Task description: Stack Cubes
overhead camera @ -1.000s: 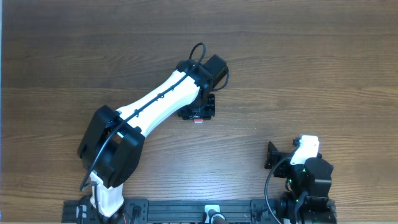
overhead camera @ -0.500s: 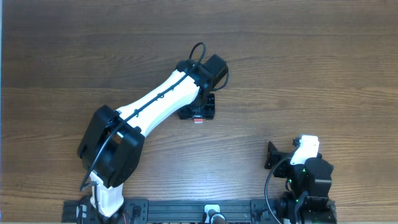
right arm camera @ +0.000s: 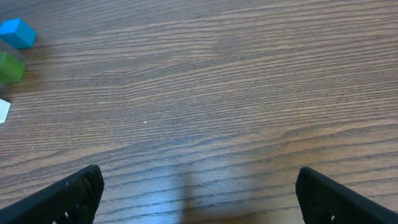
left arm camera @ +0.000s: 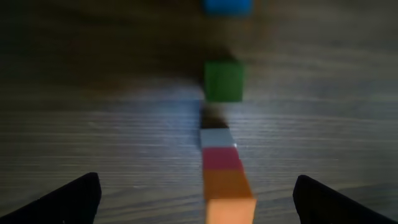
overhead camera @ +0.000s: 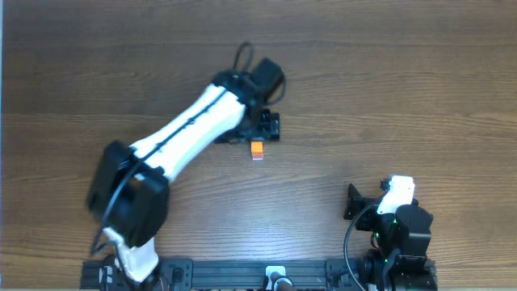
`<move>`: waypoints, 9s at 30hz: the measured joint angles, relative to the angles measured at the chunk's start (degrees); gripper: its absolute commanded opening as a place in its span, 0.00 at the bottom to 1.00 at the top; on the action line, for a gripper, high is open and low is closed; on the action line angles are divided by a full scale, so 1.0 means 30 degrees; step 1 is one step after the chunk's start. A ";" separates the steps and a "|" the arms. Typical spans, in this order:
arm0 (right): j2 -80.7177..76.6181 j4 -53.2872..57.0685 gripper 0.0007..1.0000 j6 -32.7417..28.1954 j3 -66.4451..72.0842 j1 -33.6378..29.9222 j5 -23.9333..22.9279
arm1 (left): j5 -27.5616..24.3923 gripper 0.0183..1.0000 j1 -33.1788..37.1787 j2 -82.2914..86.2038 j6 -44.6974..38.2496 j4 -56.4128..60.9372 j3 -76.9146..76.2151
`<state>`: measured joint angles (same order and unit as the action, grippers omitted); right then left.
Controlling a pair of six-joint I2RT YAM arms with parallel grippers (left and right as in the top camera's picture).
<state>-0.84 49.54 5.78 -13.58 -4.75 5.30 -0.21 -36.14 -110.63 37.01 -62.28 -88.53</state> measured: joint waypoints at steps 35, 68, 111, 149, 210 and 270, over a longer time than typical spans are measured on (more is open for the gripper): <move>0.0000 0.0000 0.99 0.0007 0.0000 0.0000 0.0000 | 0.4000 1.00 1.1876 2.1194 -1.1336 0.0903 -0.0605; 0.0000 -0.0007 0.99 0.0000 0.0000 0.0000 0.0007 | -0.7832 1.00 1.8957 2.8858 -1.2619 0.6229 1.4039; 0.0000 0.0000 0.99 0.0007 0.0007 0.0000 0.0000 | -0.9785 1.00 1.7063 3.6508 -0.8269 1.4855 2.7489; 0.0000 0.0000 0.99 0.0000 0.0000 0.0000 0.0000 | -0.7832 1.00 1.3843 3.6559 -0.9377 1.9846 2.9208; 0.0000 0.0000 0.99 0.0007 0.0000 0.0000 0.0000 | -0.2616 1.00 1.2925 3.3980 -1.0353 1.9526 2.9230; -0.0007 0.0284 0.99 -0.2280 0.0000 0.0000 -0.0306 | -0.2557 1.00 1.2611 3.6632 -1.0418 1.9547 2.9230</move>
<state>-0.86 50.39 -1.06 -13.58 -4.75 4.38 -7.88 1.69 -0.73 5.76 -3.64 -0.84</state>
